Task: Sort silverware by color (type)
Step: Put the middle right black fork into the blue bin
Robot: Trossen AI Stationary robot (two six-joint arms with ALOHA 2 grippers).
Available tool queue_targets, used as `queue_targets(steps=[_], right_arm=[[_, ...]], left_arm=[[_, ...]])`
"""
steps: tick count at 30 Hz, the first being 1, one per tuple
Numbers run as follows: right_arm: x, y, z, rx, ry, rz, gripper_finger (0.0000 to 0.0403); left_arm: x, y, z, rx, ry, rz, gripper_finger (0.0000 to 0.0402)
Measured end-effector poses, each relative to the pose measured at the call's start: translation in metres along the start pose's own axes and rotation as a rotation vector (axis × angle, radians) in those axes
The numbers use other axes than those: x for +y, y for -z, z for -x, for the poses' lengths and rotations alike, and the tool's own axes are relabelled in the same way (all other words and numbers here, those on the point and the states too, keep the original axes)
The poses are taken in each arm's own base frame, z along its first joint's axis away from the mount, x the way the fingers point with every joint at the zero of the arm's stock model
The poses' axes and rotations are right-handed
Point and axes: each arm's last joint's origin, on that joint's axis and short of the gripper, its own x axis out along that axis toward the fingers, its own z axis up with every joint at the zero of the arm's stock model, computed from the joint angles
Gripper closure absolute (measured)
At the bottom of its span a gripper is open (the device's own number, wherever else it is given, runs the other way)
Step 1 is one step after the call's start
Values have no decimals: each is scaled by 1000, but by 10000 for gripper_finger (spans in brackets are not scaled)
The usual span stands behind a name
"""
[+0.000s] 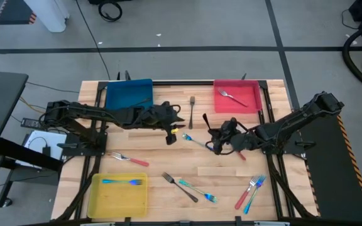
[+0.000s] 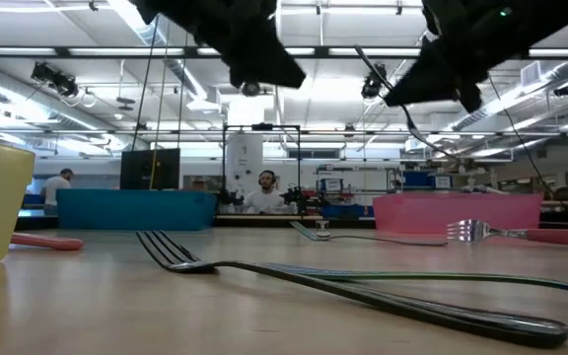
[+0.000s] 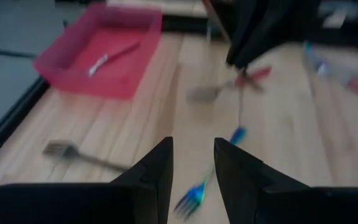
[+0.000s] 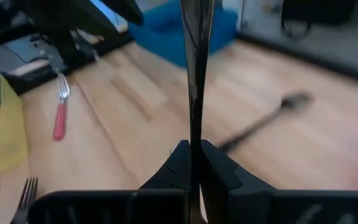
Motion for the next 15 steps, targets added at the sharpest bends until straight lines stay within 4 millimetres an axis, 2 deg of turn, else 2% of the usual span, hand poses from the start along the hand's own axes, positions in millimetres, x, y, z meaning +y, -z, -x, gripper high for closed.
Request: queue_targets(steps=[9, 15], right_arm=[[0, -36, -11, -229, -37, 171, 384], [0, -41, -12, -258, -83, 200, 384]], left_arm=[[-1, -22, 3, -231, 20, 66, 285], [-1, -29, 4, -304, 24, 73, 285]])
